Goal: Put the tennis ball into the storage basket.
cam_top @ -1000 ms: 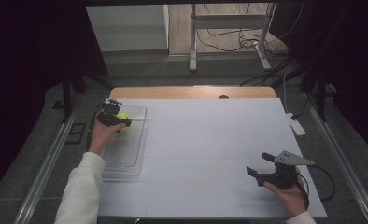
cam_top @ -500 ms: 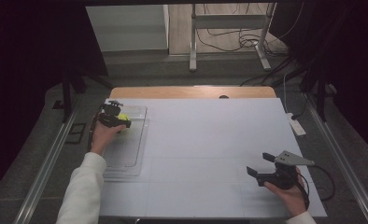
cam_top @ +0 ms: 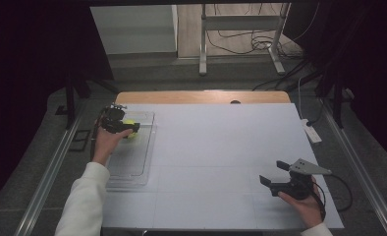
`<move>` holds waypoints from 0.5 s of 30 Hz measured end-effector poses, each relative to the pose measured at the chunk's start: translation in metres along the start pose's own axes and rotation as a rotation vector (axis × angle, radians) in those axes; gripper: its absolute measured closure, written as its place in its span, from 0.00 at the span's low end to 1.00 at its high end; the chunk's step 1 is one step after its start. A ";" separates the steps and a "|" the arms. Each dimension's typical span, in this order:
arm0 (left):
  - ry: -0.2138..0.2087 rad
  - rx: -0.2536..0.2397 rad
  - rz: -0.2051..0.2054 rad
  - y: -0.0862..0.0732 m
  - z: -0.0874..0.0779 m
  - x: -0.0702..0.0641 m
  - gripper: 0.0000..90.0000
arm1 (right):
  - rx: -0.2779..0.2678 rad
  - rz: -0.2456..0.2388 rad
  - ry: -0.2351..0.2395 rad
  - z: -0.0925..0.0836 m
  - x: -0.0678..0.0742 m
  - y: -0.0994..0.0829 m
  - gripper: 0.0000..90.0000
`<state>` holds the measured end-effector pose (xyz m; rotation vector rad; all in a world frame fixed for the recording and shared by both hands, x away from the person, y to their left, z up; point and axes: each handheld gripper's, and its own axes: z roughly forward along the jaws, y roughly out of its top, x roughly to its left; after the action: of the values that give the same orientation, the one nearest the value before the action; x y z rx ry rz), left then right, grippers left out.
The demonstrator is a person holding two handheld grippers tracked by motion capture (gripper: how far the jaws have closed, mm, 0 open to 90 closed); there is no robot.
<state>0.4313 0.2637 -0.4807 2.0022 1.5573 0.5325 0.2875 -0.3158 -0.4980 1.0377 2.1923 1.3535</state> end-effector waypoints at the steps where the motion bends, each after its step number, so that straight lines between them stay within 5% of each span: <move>1: -0.010 -0.017 0.000 0.000 -0.003 0.000 0.15 | 0.000 0.000 0.000 0.000 0.000 0.000 0.11; 15: -0.140 -0.167 -0.017 -0.010 -0.041 -0.004 0.16 | -0.001 -0.001 0.000 0.000 0.001 0.001 0.11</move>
<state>0.3974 0.2690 -0.4553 1.8576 1.3978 0.4882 0.2871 -0.3154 -0.4974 1.0359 2.1915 1.3540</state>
